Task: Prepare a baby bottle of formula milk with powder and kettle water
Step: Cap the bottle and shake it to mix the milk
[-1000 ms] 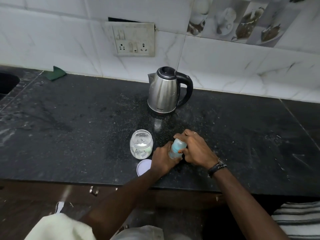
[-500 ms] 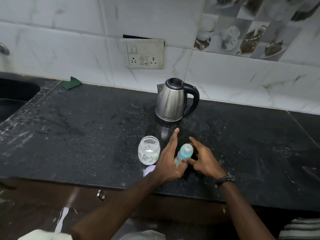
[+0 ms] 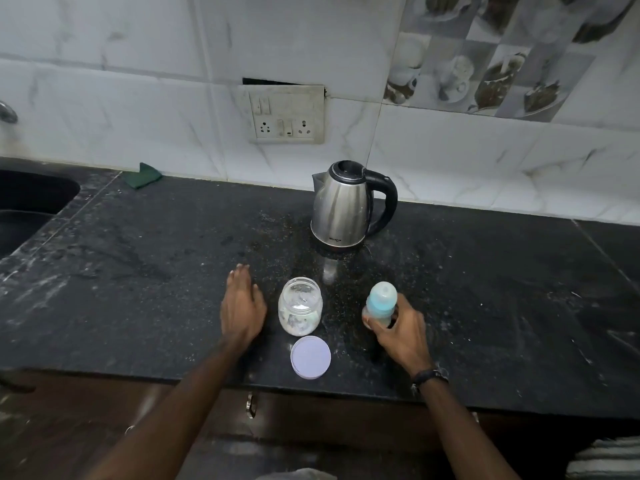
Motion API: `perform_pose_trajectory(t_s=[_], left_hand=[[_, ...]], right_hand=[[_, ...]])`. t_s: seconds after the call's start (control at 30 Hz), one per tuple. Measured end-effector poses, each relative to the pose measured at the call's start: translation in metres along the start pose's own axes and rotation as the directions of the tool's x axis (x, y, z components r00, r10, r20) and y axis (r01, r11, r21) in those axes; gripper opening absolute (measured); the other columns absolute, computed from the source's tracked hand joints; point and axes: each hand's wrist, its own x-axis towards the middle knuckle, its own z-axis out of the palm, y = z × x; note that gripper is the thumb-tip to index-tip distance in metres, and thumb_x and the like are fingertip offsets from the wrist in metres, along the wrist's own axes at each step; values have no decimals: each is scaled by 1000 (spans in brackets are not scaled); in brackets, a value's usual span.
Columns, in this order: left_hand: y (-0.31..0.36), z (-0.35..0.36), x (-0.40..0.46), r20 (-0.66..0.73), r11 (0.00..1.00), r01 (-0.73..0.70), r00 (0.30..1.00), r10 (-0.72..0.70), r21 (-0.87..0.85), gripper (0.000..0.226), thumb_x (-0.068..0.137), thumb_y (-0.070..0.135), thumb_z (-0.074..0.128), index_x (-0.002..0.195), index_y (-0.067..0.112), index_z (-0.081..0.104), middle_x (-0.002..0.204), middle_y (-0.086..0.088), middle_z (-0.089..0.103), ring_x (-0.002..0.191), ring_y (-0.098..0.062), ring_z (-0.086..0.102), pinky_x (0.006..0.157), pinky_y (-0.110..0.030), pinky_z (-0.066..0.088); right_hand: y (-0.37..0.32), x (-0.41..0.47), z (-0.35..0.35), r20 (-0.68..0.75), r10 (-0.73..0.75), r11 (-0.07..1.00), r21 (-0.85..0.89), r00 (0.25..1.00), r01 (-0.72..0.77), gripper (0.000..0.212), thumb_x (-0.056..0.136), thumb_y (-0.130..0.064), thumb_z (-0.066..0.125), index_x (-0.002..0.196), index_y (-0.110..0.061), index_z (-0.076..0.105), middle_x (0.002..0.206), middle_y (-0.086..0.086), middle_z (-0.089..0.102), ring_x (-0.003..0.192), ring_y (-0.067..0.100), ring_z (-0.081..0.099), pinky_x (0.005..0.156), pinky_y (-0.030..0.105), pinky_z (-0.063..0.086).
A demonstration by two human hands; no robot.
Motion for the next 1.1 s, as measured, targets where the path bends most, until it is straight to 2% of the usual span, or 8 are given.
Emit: perform_pose_trajectory(t_s=[0.07, 0.2, 0.47, 0.57, 0.67, 0.8, 1.0, 1.1], left_hand=[[-24, 6, -9, 106, 993, -42, 994, 30, 112, 48, 97, 2, 51, 143, -8, 42, 149, -28, 43, 140, -44, 39, 117, -50, 30], [-52, 16, -24, 248, 947, -180, 962, 114, 265, 48, 99, 20, 37, 133, -10, 54, 141, -30, 51, 133, -46, 47, 115, -52, 31], [-55, 18, -23, 277, 932, -184, 956, 96, 311, 62, 96, 34, 25, 130, -7, 58, 141, -27, 53, 134, -42, 47, 116, -51, 34], [-54, 17, -24, 281, 937, -178, 955, 91, 300, 62, 96, 35, 26, 128, -6, 59, 141, -27, 53, 134, -42, 47, 116, -51, 34], [-53, 15, -25, 287, 940, -169, 954, 81, 297, 62, 96, 35, 27, 127, -6, 60, 141, -27, 53, 134, -42, 47, 116, -51, 34], [-51, 14, -25, 286, 941, -166, 955, 78, 296, 63, 96, 36, 26, 128, -6, 60, 142, -26, 53, 135, -41, 47, 116, -50, 33], [-51, 14, -25, 285, 943, -160, 956, 74, 291, 63, 95, 36, 26, 128, -6, 61, 142, -26, 53, 135, -41, 47, 116, -51, 34], [-52, 15, -25, 288, 943, -160, 955, 73, 291, 64, 95, 37, 26, 128, -6, 61, 142, -25, 53, 135, -40, 47, 116, -50, 34]], right_hand=[[-2, 6, -8, 21, 8, 994, -106, 1000, -6, 56, 67, -36, 87, 114, -17, 63, 105, 0, 72, 94, 19, 67, 80, 36, 55], [-5, 15, -18, -8, 64, 998, -14, 998, -64, 59, 61, -33, 92, 111, -16, 66, 103, -4, 72, 91, 11, 69, 84, 39, 59], [-9, 20, -32, -2, 157, 985, -69, 988, -157, 52, 58, -41, 91, 98, -16, 68, 91, -4, 71, 84, 15, 68, 77, 39, 57], [-12, 16, -29, -48, 205, 963, 185, 977, -194, 45, 62, -28, 93, 99, -15, 72, 90, -1, 77, 79, 9, 74, 76, 35, 61], [-15, 20, -29, -19, 191, 955, 237, 981, -181, 44, 63, -24, 93, 101, -14, 72, 87, -6, 76, 80, 9, 74, 72, 25, 60], [-13, 26, -41, -24, 169, 985, -31, 985, -170, 47, 60, -44, 90, 95, -20, 70, 84, -9, 72, 78, 12, 69, 74, 35, 57], [-21, 33, -50, -57, 203, 970, -122, 978, -208, 57, 56, -52, 86, 101, -21, 71, 95, 1, 75, 90, 24, 71, 79, 39, 56], [-26, 37, -52, 47, 226, 973, -67, 973, -222, 60, 47, -54, 86, 96, -21, 74, 89, -5, 77, 84, 17, 73, 80, 41, 58]])
